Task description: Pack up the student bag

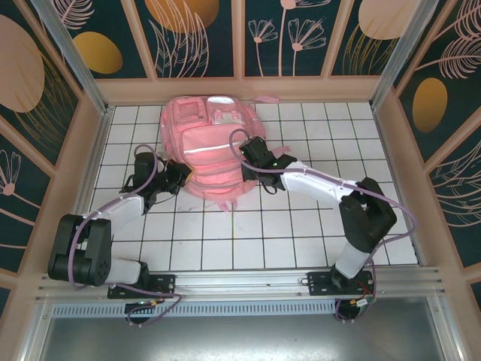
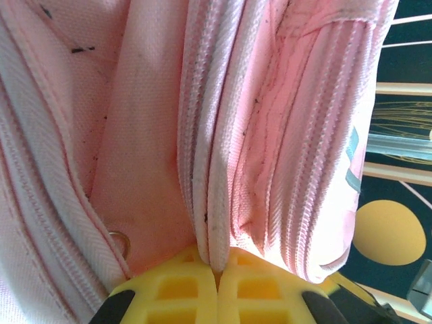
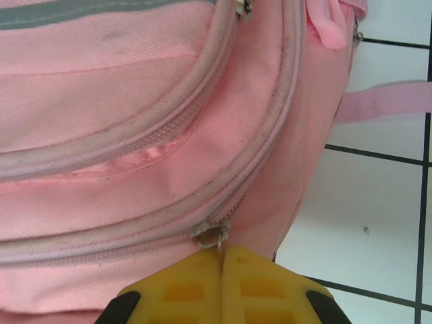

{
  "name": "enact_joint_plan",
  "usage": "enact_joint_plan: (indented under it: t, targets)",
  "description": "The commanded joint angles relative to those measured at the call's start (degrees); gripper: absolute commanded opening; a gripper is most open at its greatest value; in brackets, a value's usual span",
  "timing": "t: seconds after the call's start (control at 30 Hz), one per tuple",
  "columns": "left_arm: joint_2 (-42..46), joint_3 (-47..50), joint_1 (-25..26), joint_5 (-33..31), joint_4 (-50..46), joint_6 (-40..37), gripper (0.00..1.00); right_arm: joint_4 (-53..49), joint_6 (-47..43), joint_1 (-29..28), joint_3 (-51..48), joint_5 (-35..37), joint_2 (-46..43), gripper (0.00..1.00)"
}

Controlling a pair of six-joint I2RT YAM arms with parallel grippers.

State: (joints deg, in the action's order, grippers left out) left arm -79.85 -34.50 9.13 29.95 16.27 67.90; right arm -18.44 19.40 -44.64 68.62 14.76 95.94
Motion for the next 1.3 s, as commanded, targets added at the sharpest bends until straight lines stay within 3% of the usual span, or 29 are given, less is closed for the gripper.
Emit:
enact_joint_plan:
  t: [0.0, 0.07, 0.2, 0.33, 0.5, 0.6, 0.7, 0.83, 1.03, 1.27]
  targets:
    - [-1.28, -4.94, -0.25, -0.40, -0.67, -6.21, 0.02, -3.44, -1.85, -2.03, -3.12, -4.54, -6.08, 0.00]
    - [-1.78, -6.70, -0.25, -1.67, -2.94, -7.82, 0.08, -2.08, -1.97, -4.23, -4.62, -10.01, -7.94, 0.00]
    - [-0.61, -5.94, 0.10, -7.19, -3.51, -4.26, 0.41, 2.74, 0.28, -8.55, -5.65, -16.45, -7.63, 0.00]
    - [4.56, -3.41, 0.79, -13.68, -7.05, -1.84, 0.54, 7.78, 3.03, -10.36, -3.50, -17.28, -3.33, 0.00]
    - [10.90, -2.05, 2.70, -15.60, -12.23, -1.53, 0.57, 3.50, 6.05, -10.76, 1.83, -7.95, -0.34, 0.00]
    - [12.48, -1.56, 5.23, -14.74, -12.36, 0.20, 0.57, 1.71, 5.62, -9.93, 0.81, -3.59, -2.93, 0.23]
    - [13.03, -0.55, 7.90, -14.40, -10.47, 3.38, 0.58, 0.37, 3.27, -6.78, -2.01, -4.03, -5.84, 0.41]
    - [12.34, -0.03, 12.01, -15.27, -7.06, 7.07, 0.58, -1.78, -2.08, -0.44, -4.27, -9.26, -6.95, 0.53]
    - [8.08, -1.71, 16.84, -16.93, -3.82, 9.96, 0.59, -2.04, -11.01, 2.98, -1.76, -18.12, -2.75, 0.51]
    - [3.46, -2.14, 19.07, -16.77, -0.09, 12.66, 0.58, -2.93, -12.74, 3.77, 0.57, -19.06, 1.81, 0.41]
